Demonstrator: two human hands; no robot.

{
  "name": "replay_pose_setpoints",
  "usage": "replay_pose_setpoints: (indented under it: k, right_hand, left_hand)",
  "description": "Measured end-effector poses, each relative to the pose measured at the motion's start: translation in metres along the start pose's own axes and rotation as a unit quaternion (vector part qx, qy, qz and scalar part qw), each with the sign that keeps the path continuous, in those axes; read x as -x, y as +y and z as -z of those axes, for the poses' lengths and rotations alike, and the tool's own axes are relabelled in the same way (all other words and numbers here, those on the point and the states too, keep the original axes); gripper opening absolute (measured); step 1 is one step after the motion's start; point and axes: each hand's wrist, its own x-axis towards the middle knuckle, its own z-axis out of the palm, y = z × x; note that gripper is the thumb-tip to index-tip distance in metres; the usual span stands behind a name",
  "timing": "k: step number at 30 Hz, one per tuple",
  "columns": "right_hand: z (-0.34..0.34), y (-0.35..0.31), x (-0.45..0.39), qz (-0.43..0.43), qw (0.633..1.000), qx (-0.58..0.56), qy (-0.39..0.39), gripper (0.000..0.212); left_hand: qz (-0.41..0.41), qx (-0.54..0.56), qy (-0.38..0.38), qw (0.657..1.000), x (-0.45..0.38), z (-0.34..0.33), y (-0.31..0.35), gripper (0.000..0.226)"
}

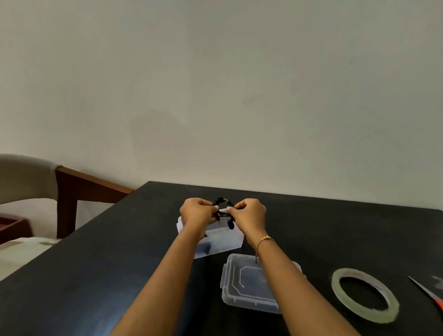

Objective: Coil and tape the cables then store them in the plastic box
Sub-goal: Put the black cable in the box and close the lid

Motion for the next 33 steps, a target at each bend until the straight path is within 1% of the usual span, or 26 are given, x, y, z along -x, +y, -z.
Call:
replay_pose_setpoints:
  k: [2,4,6,9,11,13,16,19,22,25,27,29,33]
  right_hand:
    - [-0.007,0.006,-0.011,0.007,0.996,0.076,-0.038,0.018]
    - [-0.011,0.010,-0.021,0.014,0.989,0.128,-0.072,0.022]
    - [-0.013,0.009,-0.028,0.020,0.979,0.171,-0.106,0.025]
    - [-0.018,0.006,-0.032,0.061,0.954,0.259,-0.140,0.024]
    - [-0.021,0.003,-0.030,0.091,0.932,0.311,-0.164,0.023]
    - [-0.022,0.002,-0.025,0.107,0.914,0.342,-0.188,0.026]
    - [-0.022,0.002,-0.018,0.136,0.897,0.377,-0.185,0.028]
    - [-0.019,0.001,-0.015,0.163,0.885,0.399,-0.176,0.028]
    - [-0.014,0.004,-0.012,0.203,0.884,0.391,-0.153,0.022]
    - [-0.006,0.015,-0.007,0.220,0.901,0.352,-0.127,0.021]
    - [0.002,0.021,-0.005,0.213,0.920,0.314,-0.098,0.023]
    - [0.012,0.024,0.000,0.204,0.936,0.280,-0.056,0.025]
    - [0.035,0.029,0.022,0.182,0.949,0.257,0.015,0.024]
  left_hand:
    - [0.012,-0.080,-0.015,0.997,-0.016,0.000,-0.008,0.013]
    - [0.025,-0.150,-0.046,0.987,-0.028,-0.001,-0.012,0.006]
    - [0.046,-0.202,-0.073,0.976,-0.037,-0.003,-0.015,0.015]
    - [0.060,-0.259,-0.102,0.959,-0.043,-0.006,-0.012,0.022]
    - [0.036,-0.328,-0.105,0.938,-0.046,-0.007,-0.014,0.027]
    - [-0.001,-0.392,-0.091,0.916,-0.044,-0.007,-0.016,0.028]
    - [-0.042,-0.454,-0.082,0.886,-0.040,-0.011,-0.021,0.031]
    - [-0.059,-0.499,-0.079,0.861,-0.037,-0.015,-0.026,0.038]
    - [-0.074,-0.517,-0.066,0.850,-0.034,-0.015,-0.030,0.040]
    - [-0.114,-0.510,-0.046,0.851,-0.027,-0.015,-0.032,0.033]
    - [-0.169,-0.467,-0.012,0.868,-0.020,-0.017,-0.033,0.024]
    - [-0.229,-0.414,0.023,0.881,-0.004,-0.019,-0.030,0.023]
    - [-0.372,-0.357,0.040,0.856,0.037,-0.024,-0.036,0.022]
